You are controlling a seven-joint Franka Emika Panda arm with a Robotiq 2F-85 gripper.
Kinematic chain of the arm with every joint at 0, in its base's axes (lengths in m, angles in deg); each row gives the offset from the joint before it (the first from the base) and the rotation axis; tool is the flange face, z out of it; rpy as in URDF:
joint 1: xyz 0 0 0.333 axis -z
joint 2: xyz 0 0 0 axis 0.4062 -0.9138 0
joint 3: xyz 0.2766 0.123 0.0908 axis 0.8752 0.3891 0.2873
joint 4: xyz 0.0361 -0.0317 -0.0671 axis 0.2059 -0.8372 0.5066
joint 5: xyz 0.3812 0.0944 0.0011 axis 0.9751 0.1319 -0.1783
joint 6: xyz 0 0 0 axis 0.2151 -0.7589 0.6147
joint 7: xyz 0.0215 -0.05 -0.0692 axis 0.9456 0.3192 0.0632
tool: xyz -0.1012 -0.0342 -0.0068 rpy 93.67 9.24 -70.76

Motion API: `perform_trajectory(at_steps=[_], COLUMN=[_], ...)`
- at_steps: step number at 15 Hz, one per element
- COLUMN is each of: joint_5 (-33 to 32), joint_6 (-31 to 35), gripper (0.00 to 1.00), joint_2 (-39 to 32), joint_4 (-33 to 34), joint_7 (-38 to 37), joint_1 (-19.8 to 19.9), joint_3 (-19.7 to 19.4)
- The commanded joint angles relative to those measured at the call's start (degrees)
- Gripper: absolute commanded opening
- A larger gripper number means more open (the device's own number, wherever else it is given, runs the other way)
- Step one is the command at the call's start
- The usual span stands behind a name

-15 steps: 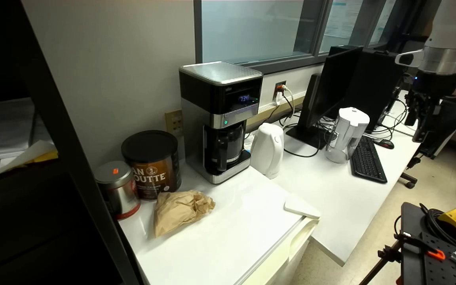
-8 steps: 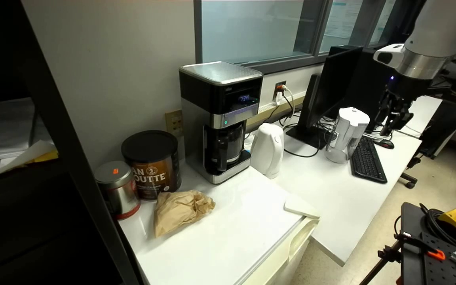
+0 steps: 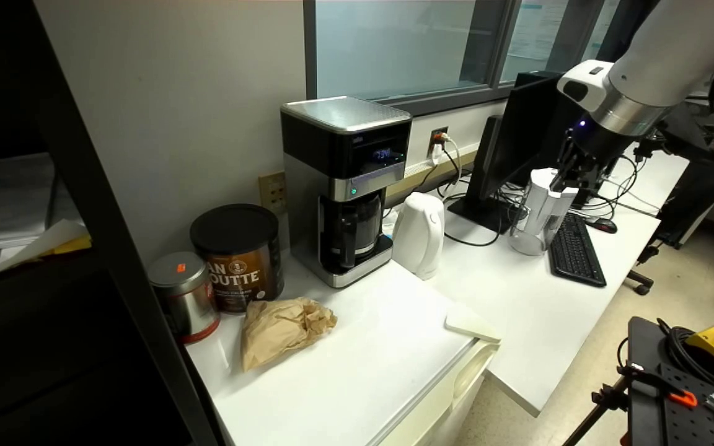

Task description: Press a button on the coffeemaker

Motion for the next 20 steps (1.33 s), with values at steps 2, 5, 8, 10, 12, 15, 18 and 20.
perform_trajectory(at_steps=[2, 5, 8, 10, 12, 15, 18, 20], joint_5=[-8.9, -16.5, -24.1, -28.5, -32.1, -37.6, -42.5, -45.3], joint_6=[6.9, 10.3, 12.5, 13.1, 14.3, 15.7, 16.5, 16.7], gripper=[0.0, 0.0, 0.0, 0.0, 0.0, 0.0, 0.0, 0.0], joint_2=[-4.7, -7.3, -10.3, -12.4, -14.5, -17.7, -20.6, -22.5], joint_4=[2.3, 4.1, 6.7, 8.7, 10.6, 13.4, 16.1, 17.9], joint_7=[-7.8, -14.2, -20.9, -25.0, -28.5, -33.6, -38.2, -40.7], joint_1=[0.3, 0.3, 0.0, -0.5, 0.4, 0.2, -0.1, -0.3], joint_3=[2.6, 3.9, 4.5, 4.5, 5.7, 6.0, 6.3, 6.4])
